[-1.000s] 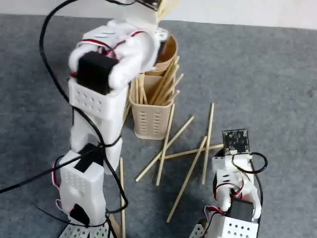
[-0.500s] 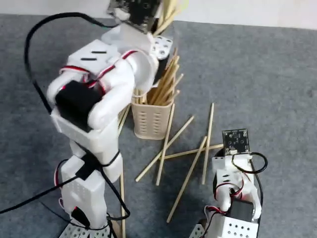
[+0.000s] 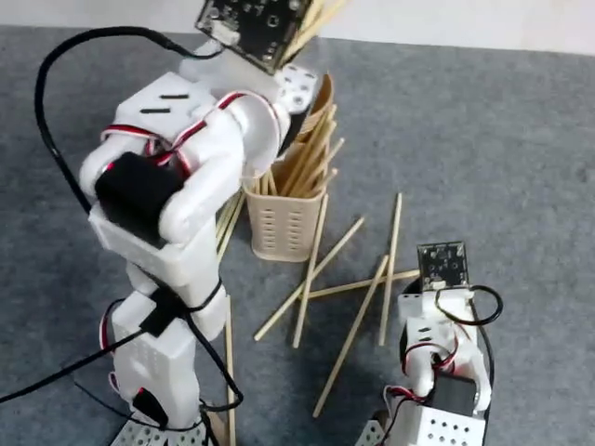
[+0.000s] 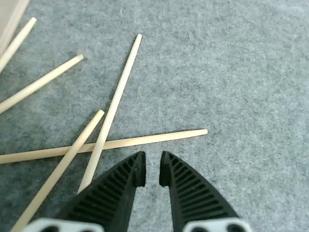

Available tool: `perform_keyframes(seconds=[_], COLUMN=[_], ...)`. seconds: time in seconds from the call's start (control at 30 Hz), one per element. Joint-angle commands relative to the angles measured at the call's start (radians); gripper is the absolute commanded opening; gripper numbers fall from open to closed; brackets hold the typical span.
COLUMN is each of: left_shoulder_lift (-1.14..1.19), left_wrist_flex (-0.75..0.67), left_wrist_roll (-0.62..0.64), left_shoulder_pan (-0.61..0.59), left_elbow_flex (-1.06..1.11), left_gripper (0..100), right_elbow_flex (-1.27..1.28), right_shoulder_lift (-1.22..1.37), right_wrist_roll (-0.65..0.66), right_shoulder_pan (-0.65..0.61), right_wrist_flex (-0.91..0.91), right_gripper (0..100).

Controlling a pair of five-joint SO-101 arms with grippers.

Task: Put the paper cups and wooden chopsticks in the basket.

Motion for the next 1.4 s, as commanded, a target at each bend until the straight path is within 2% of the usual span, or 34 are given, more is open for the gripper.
perform_keyframes(seconds=[0.0,0.13,0.53,0.67,1.17,1.37], left_shoulder_lift=[0.104,0.17,0.17,0.168,0.108,0.087], left_wrist_flex=[-0.126,-0.137,-0.135,-0.135,-0.135,-0.12], left_wrist_roll=[-0.012,-0.005,-0.005,-0.005,-0.005,-0.003], left_shoulder_pan=[-0.015,-0.013,-0.015,-0.015,-0.015,-0.015], left_elbow_flex=[-0.021,-0.024,-0.022,-0.022,-0.022,-0.022], left_gripper=[0,0,1,6,7,14], right_elbow_flex=[0.128,0.128,0.128,0.128,0.128,0.128], right_shoulder_lift=[-0.01,-0.01,-0.01,-0.01,-0.01,-0.01], right_wrist_roll=[0.009,0.009,0.009,0.009,0.009,0.008], right_shoulder_pan=[-0.007,-0.007,-0.007,-0.007,-0.007,-0.007], right_wrist_flex=[-0.019,-0.019,-0.021,-0.021,-0.021,-0.021], right_gripper=[6.7,6.7,6.7,6.7,6.7,6.7])
